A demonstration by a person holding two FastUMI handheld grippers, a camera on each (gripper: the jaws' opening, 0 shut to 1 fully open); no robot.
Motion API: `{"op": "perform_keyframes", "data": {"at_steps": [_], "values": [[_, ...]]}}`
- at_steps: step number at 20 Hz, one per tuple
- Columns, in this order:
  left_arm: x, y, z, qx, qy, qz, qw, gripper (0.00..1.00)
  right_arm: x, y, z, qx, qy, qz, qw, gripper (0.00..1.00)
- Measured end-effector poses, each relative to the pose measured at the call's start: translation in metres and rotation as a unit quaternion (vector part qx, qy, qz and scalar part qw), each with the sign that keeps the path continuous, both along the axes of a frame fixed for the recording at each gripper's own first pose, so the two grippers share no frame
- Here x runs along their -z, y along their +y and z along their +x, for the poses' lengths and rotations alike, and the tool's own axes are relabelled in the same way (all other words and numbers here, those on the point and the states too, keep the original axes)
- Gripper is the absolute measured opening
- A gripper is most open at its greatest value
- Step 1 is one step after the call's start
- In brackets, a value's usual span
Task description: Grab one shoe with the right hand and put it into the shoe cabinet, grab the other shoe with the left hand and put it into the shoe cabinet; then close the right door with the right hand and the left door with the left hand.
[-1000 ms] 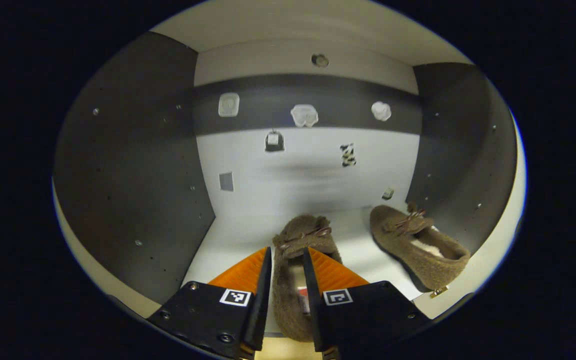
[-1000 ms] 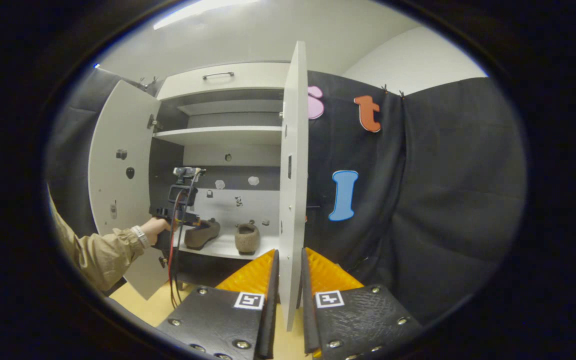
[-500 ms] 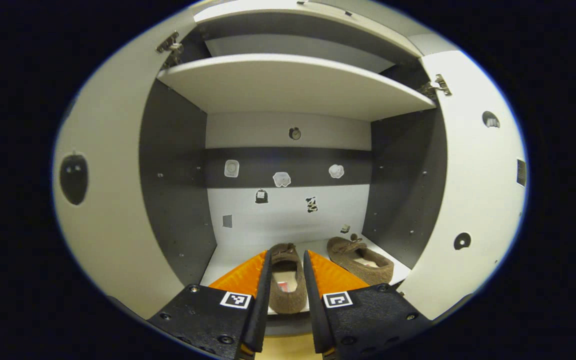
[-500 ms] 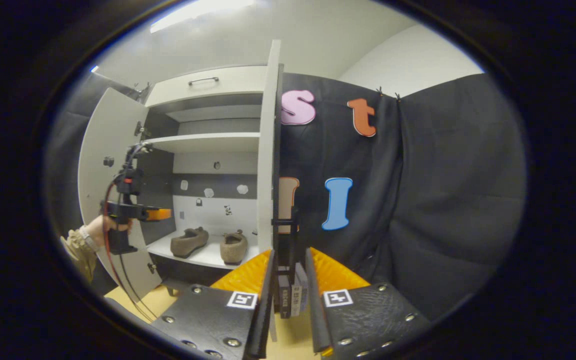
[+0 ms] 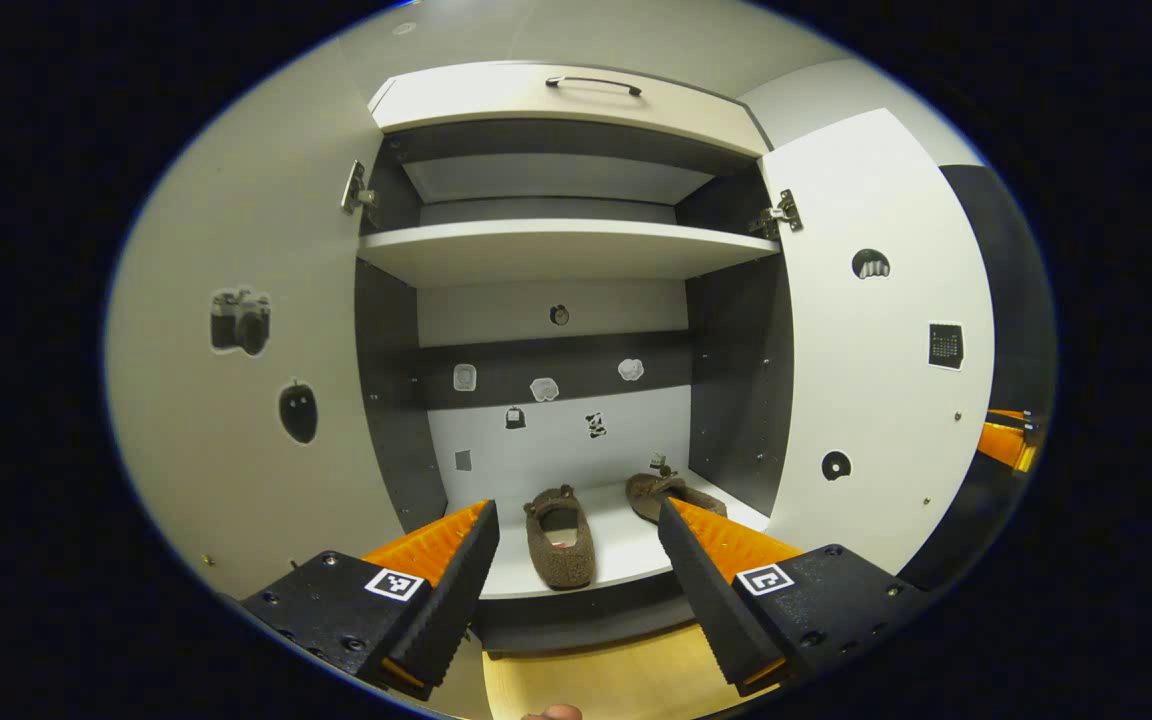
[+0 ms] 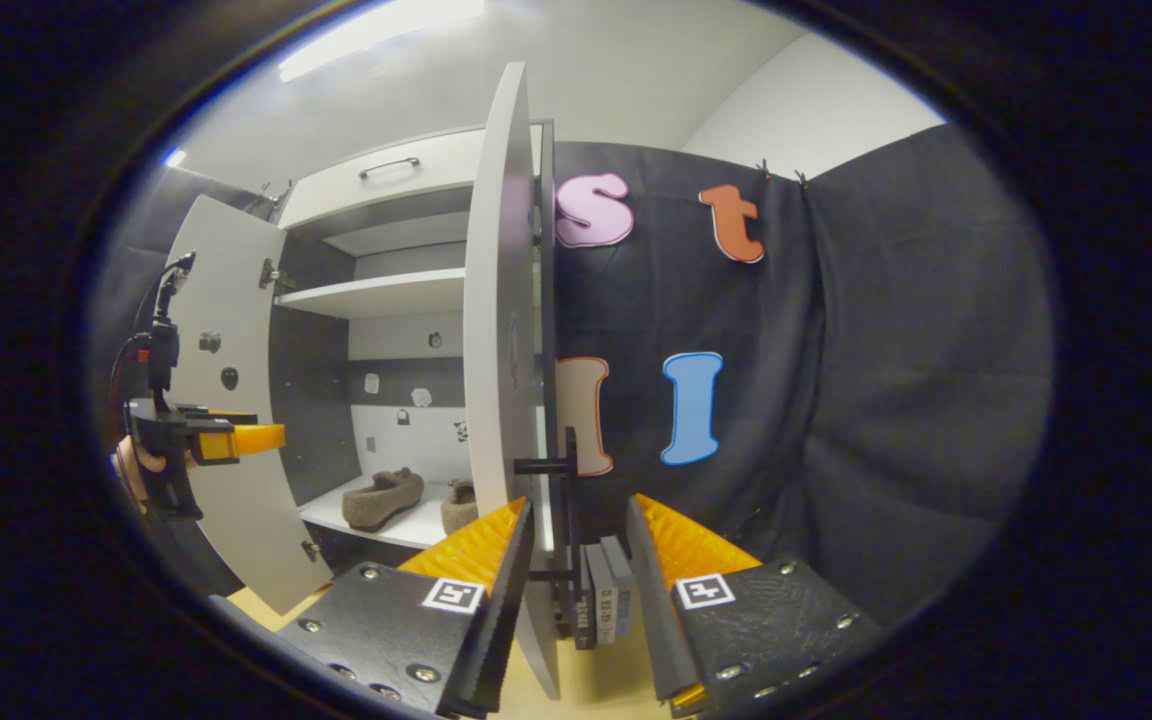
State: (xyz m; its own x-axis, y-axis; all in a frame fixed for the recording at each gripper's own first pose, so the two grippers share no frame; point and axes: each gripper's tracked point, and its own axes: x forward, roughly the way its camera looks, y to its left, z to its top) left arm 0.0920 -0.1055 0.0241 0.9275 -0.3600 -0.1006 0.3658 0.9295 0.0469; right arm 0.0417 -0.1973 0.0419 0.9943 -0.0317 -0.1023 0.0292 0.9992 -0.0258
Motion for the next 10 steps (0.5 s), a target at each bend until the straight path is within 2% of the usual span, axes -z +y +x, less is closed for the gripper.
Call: {"op": "perform_keyframes", "data": {"at_steps": [3, 5, 7, 8, 9, 10], "values": [[-0.005, 0.011, -0.018, -0.010, 0.000, -0.006, 1.000, 0.98, 0.001, 0.004, 0.001, -0.014, 0.005, 0.009, 1.000, 0.53], [-0.010, 0.018, -0.029, -0.015, -0.003, -0.012, 1.000, 0.95, 0.001, 0.007, 0.002, -0.023, 0.007, 0.015, 1.000, 0.55], [-0.016, 0.023, -0.039, -0.017, -0.008, -0.012, 1.000, 0.98, 0.003, 0.009, 0.002, -0.028, 0.010, 0.020, 0.999, 0.53], [-0.020, 0.026, -0.044, -0.018, -0.011, -0.012, 1.000, 0.98, 0.002, 0.009, 0.003, -0.028, 0.008, 0.020, 0.999, 0.55], [-0.023, 0.028, -0.047, -0.018, -0.014, -0.013, 1.000, 0.98, 0.002, 0.010, 0.001, -0.029, 0.009, 0.016, 0.999, 0.50], [-0.026, 0.030, -0.051, -0.018, -0.016, -0.015, 1.000, 0.98, 0.001, 0.011, 0.002, -0.030, 0.008, 0.014, 0.999, 0.50]]}}
